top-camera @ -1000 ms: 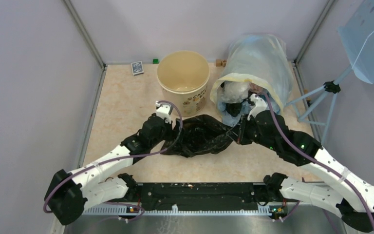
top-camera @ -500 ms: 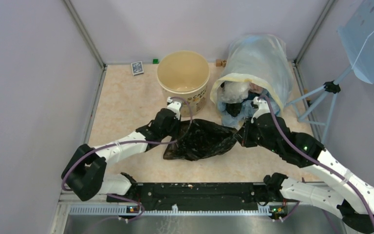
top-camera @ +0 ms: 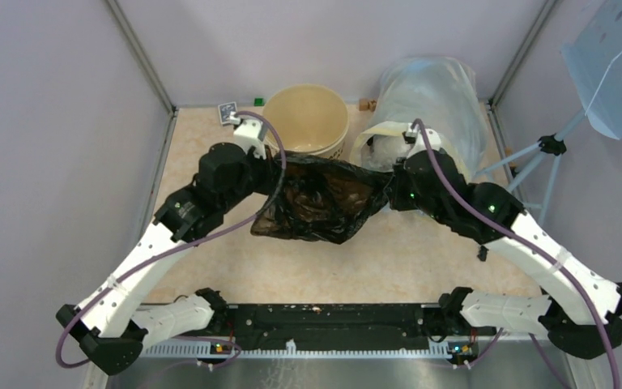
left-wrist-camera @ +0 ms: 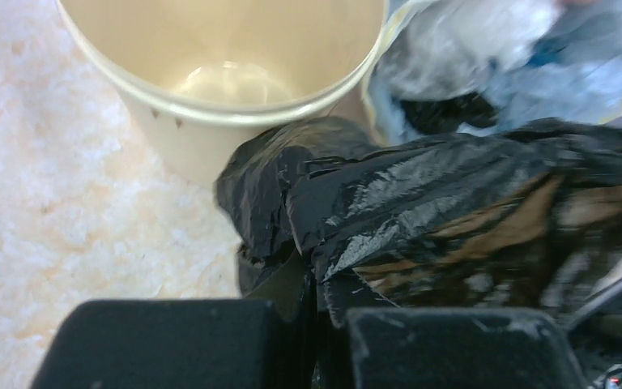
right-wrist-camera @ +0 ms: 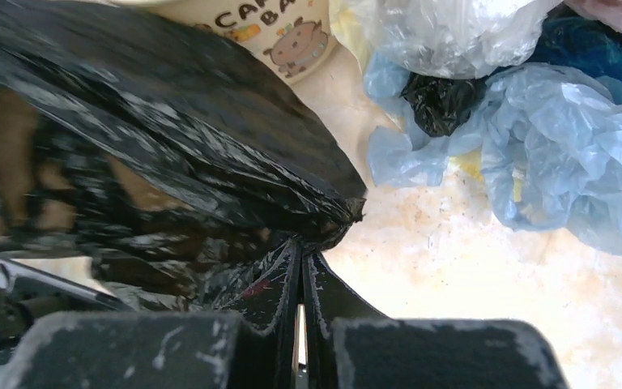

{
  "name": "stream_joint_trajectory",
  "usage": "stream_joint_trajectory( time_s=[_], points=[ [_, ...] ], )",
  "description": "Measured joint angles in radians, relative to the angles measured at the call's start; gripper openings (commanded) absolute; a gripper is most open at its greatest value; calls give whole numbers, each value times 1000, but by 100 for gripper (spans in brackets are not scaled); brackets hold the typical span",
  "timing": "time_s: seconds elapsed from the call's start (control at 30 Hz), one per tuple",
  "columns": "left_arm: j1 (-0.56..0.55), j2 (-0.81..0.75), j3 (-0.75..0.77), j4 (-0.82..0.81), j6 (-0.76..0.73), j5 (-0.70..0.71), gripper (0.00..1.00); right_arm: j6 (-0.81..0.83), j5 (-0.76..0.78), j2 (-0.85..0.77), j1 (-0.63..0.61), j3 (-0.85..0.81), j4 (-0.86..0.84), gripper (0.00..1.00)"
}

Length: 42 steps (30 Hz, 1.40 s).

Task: Put the trash bags into the trash bin

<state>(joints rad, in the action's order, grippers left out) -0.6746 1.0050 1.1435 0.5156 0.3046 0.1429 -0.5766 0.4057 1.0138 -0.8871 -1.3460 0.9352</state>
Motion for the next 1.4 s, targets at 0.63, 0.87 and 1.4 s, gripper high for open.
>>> stream_joint_trajectory(
  time_s=[0.63, 0.87, 1.4],
  points=[
    [11, 211, 642, 81, -95, 39, 0, 174, -32, 296, 98, -575, -167, 0],
    [93, 290, 667, -1, -132, 53, 0, 191, -129, 490, 171, -732, -187, 0],
    [315, 497, 452, -113, -10, -221, 0, 138, -387, 752, 306, -698, -212, 0]
  ],
)
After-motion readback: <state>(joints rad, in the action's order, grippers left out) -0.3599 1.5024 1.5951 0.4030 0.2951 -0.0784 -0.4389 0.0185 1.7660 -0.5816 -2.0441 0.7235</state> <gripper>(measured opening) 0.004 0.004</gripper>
